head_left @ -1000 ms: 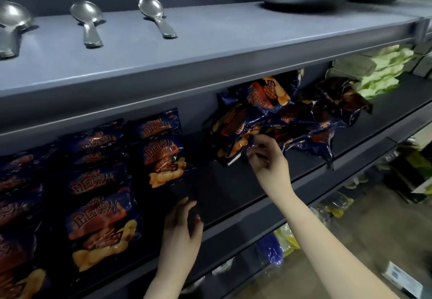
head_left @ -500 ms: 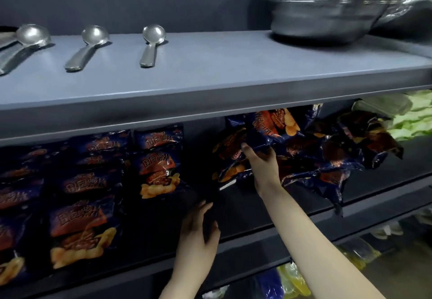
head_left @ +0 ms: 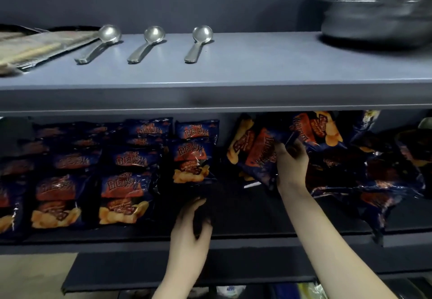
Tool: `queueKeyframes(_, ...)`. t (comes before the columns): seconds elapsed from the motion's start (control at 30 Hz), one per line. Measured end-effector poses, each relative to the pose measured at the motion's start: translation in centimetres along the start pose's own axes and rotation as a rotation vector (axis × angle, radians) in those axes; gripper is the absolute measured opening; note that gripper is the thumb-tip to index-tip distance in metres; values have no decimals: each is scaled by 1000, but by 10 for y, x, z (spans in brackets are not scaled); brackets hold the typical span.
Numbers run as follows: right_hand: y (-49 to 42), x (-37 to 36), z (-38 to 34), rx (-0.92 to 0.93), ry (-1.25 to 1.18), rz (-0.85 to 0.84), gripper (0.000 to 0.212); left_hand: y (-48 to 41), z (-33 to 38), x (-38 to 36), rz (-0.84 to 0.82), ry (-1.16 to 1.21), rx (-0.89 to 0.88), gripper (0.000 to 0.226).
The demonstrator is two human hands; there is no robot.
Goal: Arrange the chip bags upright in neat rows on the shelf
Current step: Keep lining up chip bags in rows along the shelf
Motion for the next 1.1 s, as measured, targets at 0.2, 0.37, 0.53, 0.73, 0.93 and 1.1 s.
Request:
queueKeyframes(0.2, 31, -63, -51, 348, 223, -572, 17, 0, 6, 46, 106, 206, 73, 44)
queueKeyframes(0.37, 96, -109, -44, 396, 490, -1158, 37, -1, 4, 67, 80, 100, 89, 58)
queueKeyframes(0.53, 143, -131, -40, 365, 524, -1415, 37, -2, -8, 42, -203, 103, 173, 57)
queueKeyframes(0.73, 143, -140, -53, 571, 603, -1281, 41, -8, -35, 36, -221, 311, 318, 32)
queueKeyframes(0.93, 102, -100, -74, 538, 258, -740, 47, -23, -59, 58, -43, 527, 449, 52)
queueKeyframes(1.1, 144, -89, 5, -1, 125, -1012, 65, -29, -58, 59, 1, 485, 409, 53)
Point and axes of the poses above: each hand's wrist, its own y-axis away from the middle knuckle, its own x-axis out of the back of the hand, z = x × y, the point moved 10 cm from there along -y, towards the middle knuckle, and after that the axes turned 10 degrees about x, right-handed, at the moved point
